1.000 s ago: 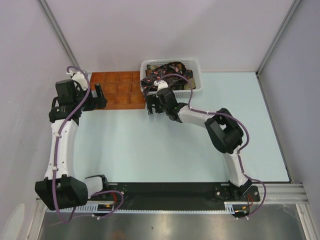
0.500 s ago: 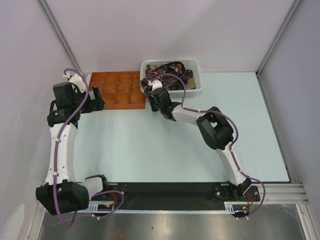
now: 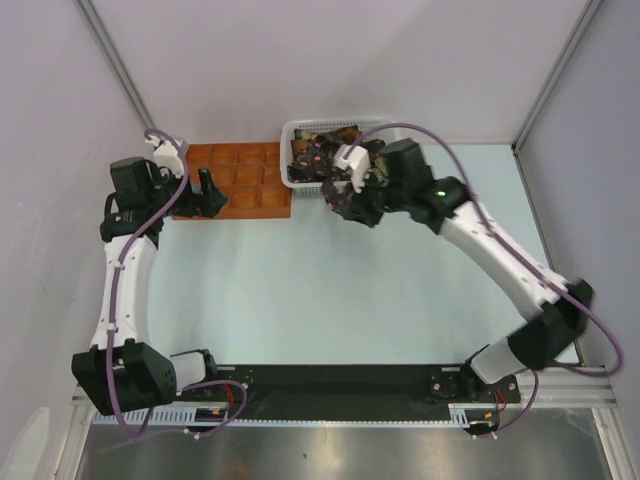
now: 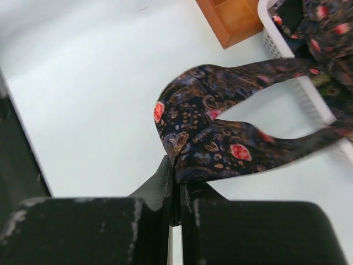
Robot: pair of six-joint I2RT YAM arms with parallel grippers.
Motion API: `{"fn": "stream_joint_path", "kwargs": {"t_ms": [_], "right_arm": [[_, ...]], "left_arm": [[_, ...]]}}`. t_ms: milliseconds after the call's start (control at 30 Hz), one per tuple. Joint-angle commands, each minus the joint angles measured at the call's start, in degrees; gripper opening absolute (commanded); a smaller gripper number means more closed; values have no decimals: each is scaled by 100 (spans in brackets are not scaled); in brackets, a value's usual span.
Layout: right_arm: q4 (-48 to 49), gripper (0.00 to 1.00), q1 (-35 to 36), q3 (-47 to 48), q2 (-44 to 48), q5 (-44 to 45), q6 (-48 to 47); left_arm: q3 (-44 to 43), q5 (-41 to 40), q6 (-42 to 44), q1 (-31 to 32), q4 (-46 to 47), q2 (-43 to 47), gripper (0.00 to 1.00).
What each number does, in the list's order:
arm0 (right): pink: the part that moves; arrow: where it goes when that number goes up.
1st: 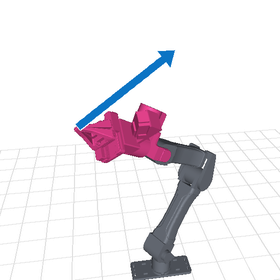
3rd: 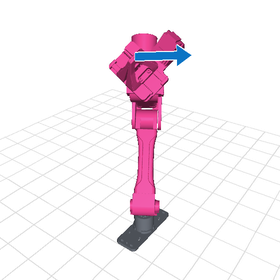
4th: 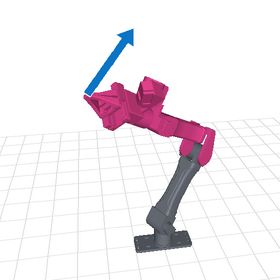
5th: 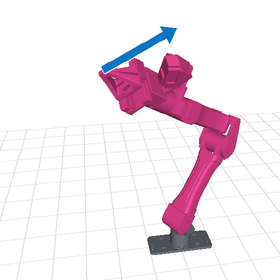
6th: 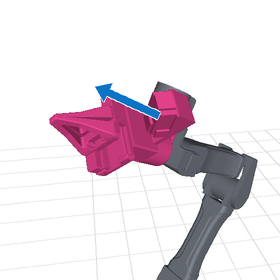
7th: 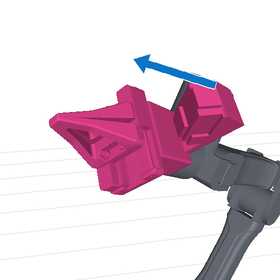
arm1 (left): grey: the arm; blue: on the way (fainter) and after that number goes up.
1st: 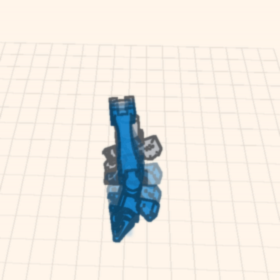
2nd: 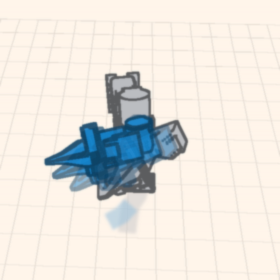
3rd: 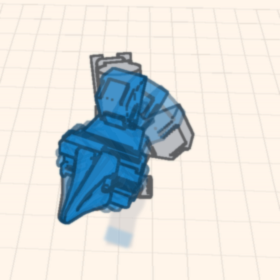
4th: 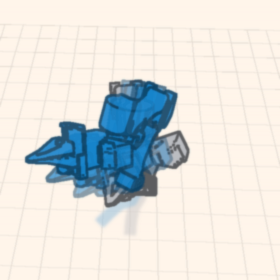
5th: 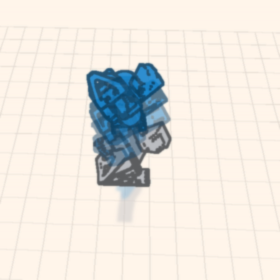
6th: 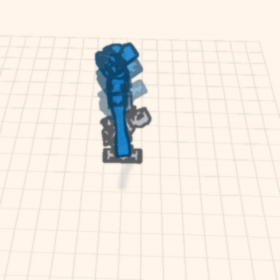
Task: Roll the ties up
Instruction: Pick up the tie from the bin.
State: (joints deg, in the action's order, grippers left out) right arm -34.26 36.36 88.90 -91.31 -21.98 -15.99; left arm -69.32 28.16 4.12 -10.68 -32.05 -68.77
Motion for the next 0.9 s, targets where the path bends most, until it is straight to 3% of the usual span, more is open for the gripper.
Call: {"fn": "stream_joint_path", "kwargs": {"t_ms": [0, 267, 367, 533, 667, 767, 867], "right_arm": [[-2276, 0, -583, -180, 1305, -361, -1538], [-3560, 0, -2720, -795, 2810, -35, -2725], [-3649, 0, -3397, -1015, 3223, 0, -2971], [-3466, 0, -4487, -1322, 3707, -96, -3314], [-3508, 0, -4866, -1419, 3814, -264, -3358], [-3473, 0, -4884, -1420, 3796, -18, -3262], [-3429, 0, -4981, -1393, 3866, -17, -3209]], "left_arm": [[137, 1199, 790, 74, 463, -84, 99], [533, 1534, 2250, 1285, 822, -180, 99], [700, 1639, 2882, 1778, 1341, -381, 99], [675, 1912, 3648, 2341, 3176, -1180, 100], [-422, 1737, 4008, 2912, 3583, -2576, 99], [-1371, 1421, 3398, 3080, 4212, -3658, 100], [-2444, 1464, 3165, 3133, 4225, -4529, 98]]}}
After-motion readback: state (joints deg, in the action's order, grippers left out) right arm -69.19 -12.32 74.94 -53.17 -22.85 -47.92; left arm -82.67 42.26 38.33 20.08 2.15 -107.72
